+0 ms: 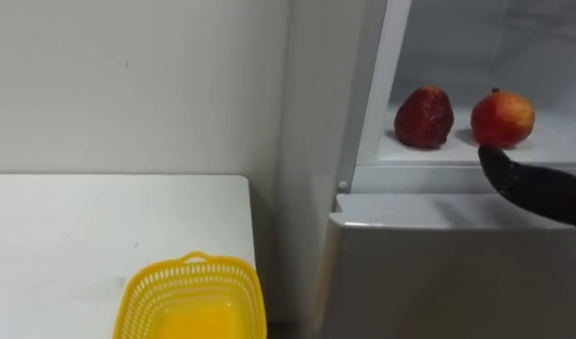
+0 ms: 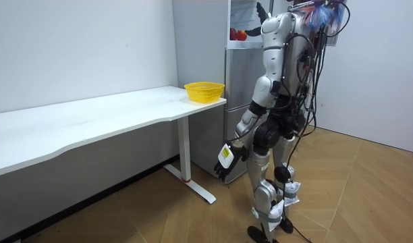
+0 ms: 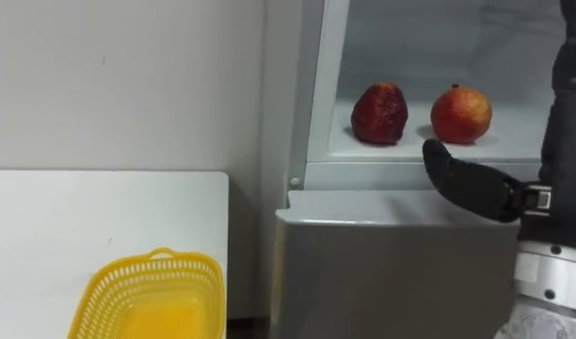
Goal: Retrieve from the upper fridge
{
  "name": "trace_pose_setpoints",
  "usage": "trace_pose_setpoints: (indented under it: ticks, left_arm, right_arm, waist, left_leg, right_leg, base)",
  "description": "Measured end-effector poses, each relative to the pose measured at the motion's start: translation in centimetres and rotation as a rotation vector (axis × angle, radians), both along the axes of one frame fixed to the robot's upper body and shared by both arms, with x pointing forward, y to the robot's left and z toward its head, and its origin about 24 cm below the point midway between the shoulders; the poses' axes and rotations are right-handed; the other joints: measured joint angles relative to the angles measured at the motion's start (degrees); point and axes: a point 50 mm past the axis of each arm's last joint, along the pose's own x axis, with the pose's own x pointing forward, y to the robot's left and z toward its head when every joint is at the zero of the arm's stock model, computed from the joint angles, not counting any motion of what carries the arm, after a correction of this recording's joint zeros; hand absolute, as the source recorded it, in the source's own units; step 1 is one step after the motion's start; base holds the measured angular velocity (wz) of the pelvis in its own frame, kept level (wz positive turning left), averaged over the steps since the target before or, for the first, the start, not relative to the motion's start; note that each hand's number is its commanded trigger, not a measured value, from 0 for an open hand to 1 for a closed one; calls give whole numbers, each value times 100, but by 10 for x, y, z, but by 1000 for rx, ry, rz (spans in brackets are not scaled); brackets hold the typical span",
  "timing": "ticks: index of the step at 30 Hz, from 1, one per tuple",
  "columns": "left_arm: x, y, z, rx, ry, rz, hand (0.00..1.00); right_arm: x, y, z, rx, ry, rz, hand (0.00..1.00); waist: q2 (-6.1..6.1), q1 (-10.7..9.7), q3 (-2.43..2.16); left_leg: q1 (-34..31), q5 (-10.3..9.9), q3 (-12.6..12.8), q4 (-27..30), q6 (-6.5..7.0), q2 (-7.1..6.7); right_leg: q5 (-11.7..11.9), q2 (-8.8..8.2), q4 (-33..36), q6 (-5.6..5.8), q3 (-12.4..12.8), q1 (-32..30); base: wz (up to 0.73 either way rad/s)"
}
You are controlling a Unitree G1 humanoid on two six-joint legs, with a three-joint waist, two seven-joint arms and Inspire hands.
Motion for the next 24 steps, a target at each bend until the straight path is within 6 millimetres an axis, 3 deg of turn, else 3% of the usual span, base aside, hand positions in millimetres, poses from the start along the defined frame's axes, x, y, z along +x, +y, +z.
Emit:
trace_pose_setpoints:
  ticks: [4,9,15,24]
  left_arm:
    - [-2,0,0,0,7,3,0]
    - [-4,1,-1,7,25,8,0]
    - [-3,2,-1,35,55,-51,0]
    - [-10,1,-3,26,108,-81,0]
  right_arm:
    - [2,2,2,18,-8,20,0]
    - [10,-1,-2,35,23,15,0]
    - [37,-7,0,94,66,4,0]
    - [46,-5,5,120,84,43,0]
  waist:
    - [-17,90,4]
    - [-71,222,52]
    - [-67,222,57]
    - [-50,222,37]
  left_leg:
    - [8,1,-59,7,-1,3]
    - [-11,2,-133,32,1,-10]
    - [-142,-1,-198,166,4,15]
    - [-189,-1,-235,208,3,17]
  right_leg:
    - [0,-1,0,0,-48,24]
    - [1,-14,1,0,-103,37]
    - [0,-75,78,1,-186,-16]
    - [2,-79,89,-2,-205,-28]
  base:
    - [7]
    - [5]
    - [7]
    - [2]
